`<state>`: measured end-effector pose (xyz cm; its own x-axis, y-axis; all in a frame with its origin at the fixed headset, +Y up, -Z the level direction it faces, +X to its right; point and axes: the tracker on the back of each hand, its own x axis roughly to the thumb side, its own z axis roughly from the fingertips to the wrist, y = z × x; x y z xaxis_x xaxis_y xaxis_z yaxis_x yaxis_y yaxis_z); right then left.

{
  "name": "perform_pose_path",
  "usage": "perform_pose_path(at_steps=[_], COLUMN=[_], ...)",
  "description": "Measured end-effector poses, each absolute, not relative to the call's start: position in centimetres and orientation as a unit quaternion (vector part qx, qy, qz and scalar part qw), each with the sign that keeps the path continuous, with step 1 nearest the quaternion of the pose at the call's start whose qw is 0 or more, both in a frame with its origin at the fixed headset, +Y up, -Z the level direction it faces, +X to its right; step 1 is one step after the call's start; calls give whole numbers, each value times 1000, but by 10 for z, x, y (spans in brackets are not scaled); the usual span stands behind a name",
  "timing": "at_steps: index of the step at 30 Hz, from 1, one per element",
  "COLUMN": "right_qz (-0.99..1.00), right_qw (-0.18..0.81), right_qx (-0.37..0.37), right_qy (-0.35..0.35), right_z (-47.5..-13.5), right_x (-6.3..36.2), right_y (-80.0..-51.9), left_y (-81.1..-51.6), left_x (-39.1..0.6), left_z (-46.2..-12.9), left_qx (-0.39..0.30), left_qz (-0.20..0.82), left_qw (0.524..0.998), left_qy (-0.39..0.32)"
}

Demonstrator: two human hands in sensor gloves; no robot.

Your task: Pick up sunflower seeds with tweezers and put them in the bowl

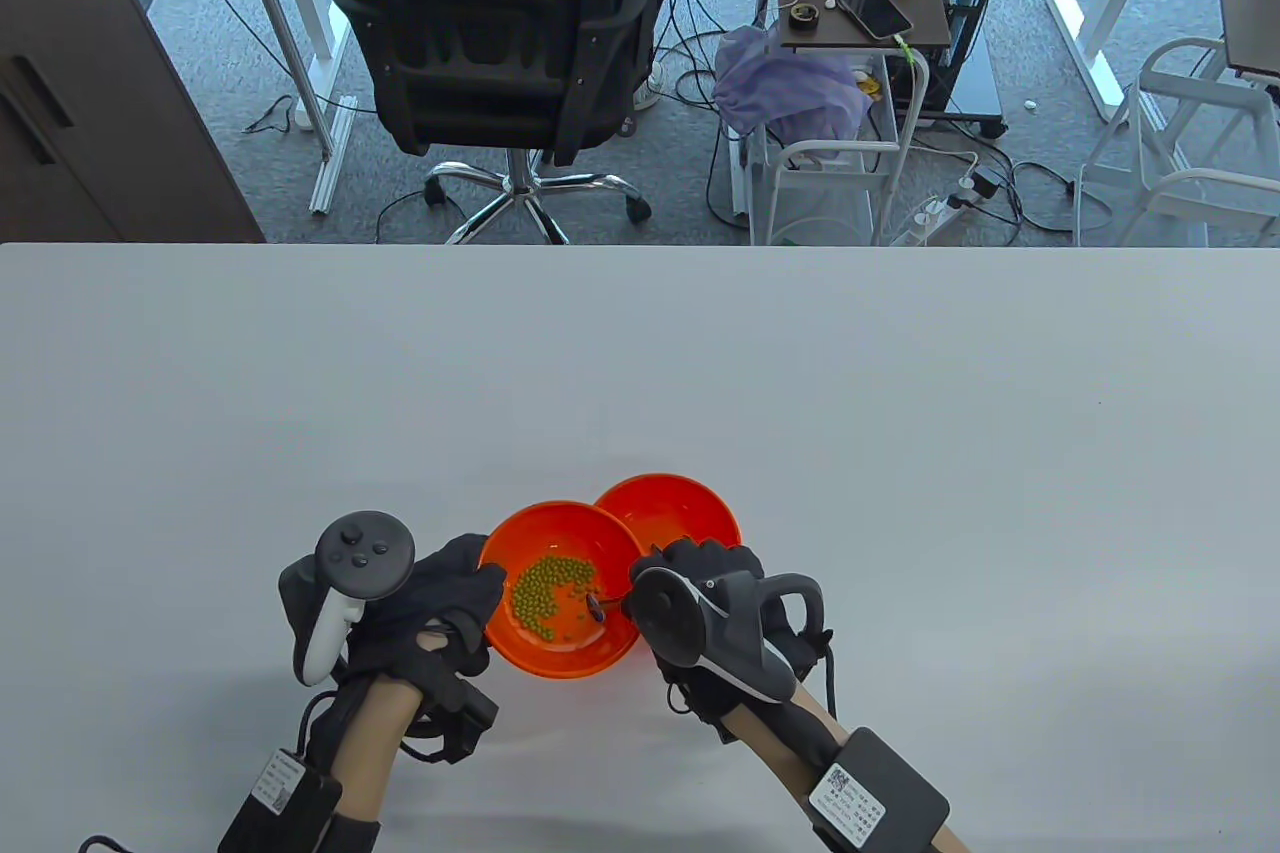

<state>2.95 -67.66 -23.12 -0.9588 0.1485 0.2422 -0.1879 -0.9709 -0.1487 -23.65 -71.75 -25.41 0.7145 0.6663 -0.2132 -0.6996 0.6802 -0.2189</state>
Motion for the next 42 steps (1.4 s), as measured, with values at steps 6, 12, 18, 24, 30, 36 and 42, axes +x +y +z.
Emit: perform_pose_path(at_steps=[6,12,18,24,30,36,42], right_qz=[985,980,971,969,979,984,983], right_qw=[86,114,167,184,146,128,132], right_qx=[122,119,73,13,-17,-38,-43], right_qy=[-85,-113,-155,-163,-140,-120,-118], right_z=[-230,-231,-239,-254,-270,-279,-280], right_x=[27,33,58,86,99,103,108], right_y=[-678,-672,-658,-662,-686,-702,-703], left_y=[-717,-719,-718,-718,-717,-717,-717], left_x=[-236,-237,-239,-242,-243,-243,-243], left_z=[-254,-254,-254,-255,-255,-255,-256], left_qx=[-143,-149,-149,-150,-149,-151,-146], left_qz=[372,382,382,382,382,382,382], left_qw=[915,910,910,909,909,908,909], left_qy=[60,64,68,75,77,79,78])
